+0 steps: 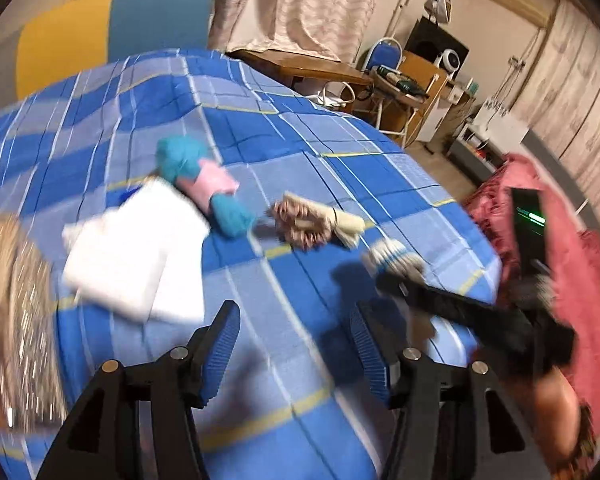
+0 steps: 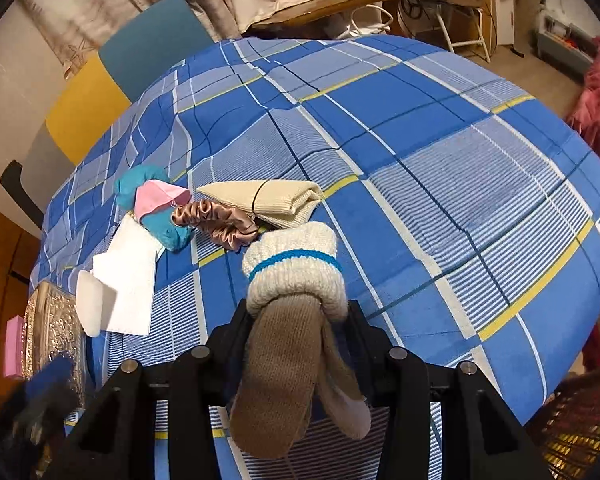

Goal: Organize soft objects
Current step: 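Grasp the brown satin scrunchie with the left tool while the right tool holds the glove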

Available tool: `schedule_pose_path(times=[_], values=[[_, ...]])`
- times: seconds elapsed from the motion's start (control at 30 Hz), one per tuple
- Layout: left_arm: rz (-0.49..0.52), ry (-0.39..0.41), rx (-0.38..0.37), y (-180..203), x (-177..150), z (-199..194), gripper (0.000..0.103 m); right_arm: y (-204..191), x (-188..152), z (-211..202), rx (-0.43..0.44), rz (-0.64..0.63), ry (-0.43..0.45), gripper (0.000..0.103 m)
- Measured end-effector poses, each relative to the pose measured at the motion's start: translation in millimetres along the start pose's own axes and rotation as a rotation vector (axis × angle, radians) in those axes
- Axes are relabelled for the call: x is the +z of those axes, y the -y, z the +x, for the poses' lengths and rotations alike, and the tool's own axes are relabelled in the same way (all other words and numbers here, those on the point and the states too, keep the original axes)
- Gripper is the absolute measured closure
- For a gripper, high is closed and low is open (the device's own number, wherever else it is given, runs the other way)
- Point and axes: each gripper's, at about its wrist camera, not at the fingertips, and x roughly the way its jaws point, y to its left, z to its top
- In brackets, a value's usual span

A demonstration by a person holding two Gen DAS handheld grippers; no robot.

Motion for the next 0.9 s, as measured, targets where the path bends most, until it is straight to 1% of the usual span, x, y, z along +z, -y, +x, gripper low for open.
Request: schedule_pose_path(times=[0.07,0.1,0.23,0.33,0.37,0.47,0.6,0.63,0.7,0.73,0.77,0.8,0.83,0.9], values=[[0.017,-0.019,0.023,5.8,13.0,19.6,0.045,-1.7,1.6,-2.2,-0.017,-0.013,0.018,0.057],[0.023,-0.031,0.02,8.2,20.6,31.5,0.045,-0.7,2.4,-3.0,-0.025,-0.013,0.025,0.057],[0.023,-0.036,0.039,11.4,42.5,64.4,0.045,9.9,6.7,-4.1,-0.049,0.023,0.031,0.057],[-0.001,-0.057,0.011,9.2,54.9,85.7,0.044,15.7,8.9,-3.2,-0.047,0.05,0.026,0.057],[-0.012,-0.063,0.012,7.3,57.8,92.2,0.044,16.2,9.0,-3.3,-0.046,0.052,0.026,0.057],[-0.015,-0.092,0.017,5.5,62.1,109.5,0.044,17.2,9.4,-3.6,-0.045,0.058,0.029,0.057],[-0.017,-0.138,0.003,4.1,60.4,129.5,0.044,16.9,9.3,-2.3,-0.044,0.062,0.025,0.057],[-0.02,-0.145,-0.007,3.6,59.6,132.0,0.044,16.8,9.3,-1.6,-0.042,0.063,0.022,0.057],[-0.038,-0.129,-0.044,0.6,58.6,131.8,0.046,16.7,8.9,-0.6,-0.043,0.063,0.018,0.057],[-0.046,-0.112,-0.069,-1.5,57.6,130.1,0.053,16.6,8.8,-0.3,-0.041,0.063,0.017,0.057],[-0.043,-0.106,-0.076,-2.7,56.4,128.9,0.059,16.5,8.9,0.0,-0.041,0.063,0.016,0.057],[-0.035,-0.112,-0.068,-2.8,55.8,128.9,0.07,16.5,8.9,0.1,-0.041,0.064,0.016,0.057],[-0.031,-0.121,-0.069,-3.7,54.8,128.9,0.079,16.5,8.9,0.1,-0.039,0.065,0.016,0.057],[-0.043,-0.123,-0.091,-9.2,50.5,123.8,0.088,16.6,8.5,0.6,-0.038,0.066,0.016,0.057]])
